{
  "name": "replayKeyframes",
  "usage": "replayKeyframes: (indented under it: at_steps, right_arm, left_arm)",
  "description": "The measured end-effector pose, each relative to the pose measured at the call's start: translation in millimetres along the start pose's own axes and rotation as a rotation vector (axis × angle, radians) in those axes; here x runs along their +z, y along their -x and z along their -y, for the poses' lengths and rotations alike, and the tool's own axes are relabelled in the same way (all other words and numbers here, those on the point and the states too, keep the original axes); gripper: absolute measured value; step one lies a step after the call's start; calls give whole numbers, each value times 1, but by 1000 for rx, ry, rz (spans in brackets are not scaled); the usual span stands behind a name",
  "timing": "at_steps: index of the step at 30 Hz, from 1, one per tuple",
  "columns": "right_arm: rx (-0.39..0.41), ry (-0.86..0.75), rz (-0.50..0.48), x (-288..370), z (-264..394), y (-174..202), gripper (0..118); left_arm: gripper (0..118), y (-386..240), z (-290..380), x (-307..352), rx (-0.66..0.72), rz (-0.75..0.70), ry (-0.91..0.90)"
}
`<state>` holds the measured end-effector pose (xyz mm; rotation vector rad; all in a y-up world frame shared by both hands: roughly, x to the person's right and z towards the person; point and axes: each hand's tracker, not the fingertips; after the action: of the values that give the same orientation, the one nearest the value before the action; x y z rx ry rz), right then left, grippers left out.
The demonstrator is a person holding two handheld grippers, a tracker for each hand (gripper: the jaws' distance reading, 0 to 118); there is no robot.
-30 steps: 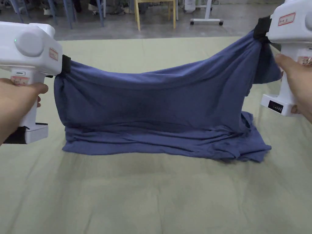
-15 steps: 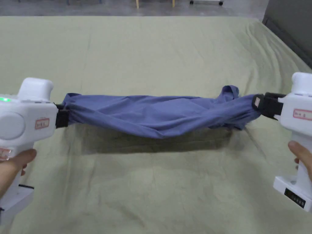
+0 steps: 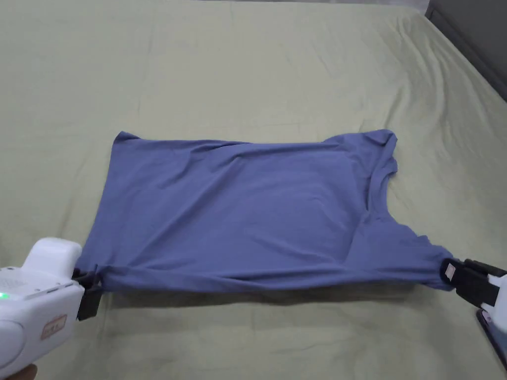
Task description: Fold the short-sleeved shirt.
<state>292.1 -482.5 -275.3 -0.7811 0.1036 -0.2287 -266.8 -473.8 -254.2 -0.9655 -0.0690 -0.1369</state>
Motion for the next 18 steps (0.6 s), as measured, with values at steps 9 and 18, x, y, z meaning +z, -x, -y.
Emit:
replayKeyframes:
  at_steps: [9,18]
  right_arm:
    - [127,164,84,-32,25,11,4]
    - [207,167,113,-10,-8,44,111]
  left_arm:
    - [9,-14,10,-41,-56,-30,121]
    - [88,9,1,10,167,-53,59]
